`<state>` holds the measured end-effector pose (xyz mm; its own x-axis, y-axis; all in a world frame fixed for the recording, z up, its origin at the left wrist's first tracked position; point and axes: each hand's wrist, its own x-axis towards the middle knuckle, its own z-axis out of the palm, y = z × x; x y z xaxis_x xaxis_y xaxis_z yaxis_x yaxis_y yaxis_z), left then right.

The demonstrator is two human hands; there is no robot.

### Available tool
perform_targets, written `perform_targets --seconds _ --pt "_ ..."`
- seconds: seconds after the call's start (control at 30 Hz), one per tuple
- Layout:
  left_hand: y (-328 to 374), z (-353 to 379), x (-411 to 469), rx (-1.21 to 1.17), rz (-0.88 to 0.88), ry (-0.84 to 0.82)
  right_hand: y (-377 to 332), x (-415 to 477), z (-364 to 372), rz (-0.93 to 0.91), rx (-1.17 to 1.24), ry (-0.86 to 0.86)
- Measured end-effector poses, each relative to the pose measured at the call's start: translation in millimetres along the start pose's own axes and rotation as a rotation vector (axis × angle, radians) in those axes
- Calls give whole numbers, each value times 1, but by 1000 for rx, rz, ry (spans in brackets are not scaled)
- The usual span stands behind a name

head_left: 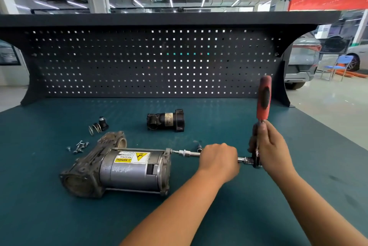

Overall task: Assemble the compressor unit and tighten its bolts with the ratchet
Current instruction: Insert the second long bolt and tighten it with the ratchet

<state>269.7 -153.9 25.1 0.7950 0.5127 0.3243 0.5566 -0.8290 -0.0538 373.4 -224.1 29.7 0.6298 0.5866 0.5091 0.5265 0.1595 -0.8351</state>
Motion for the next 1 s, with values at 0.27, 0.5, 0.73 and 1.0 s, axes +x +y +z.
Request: perform_targets --seconds 0.27,0.5,0.73,1.0 --pt "-1 -12 10 -103 -111 -57 19 -38 -11 -551 -45 -37" --pt "2 2 0 -78 -64 56 -6 -5 6 -93 72 137" --pt "-4 5 -1 -68 -16 133 -2 47 16 409 -33 -58" --pt "-4 9 -3 -56 8 160 3 48 19 602 -57 -111"
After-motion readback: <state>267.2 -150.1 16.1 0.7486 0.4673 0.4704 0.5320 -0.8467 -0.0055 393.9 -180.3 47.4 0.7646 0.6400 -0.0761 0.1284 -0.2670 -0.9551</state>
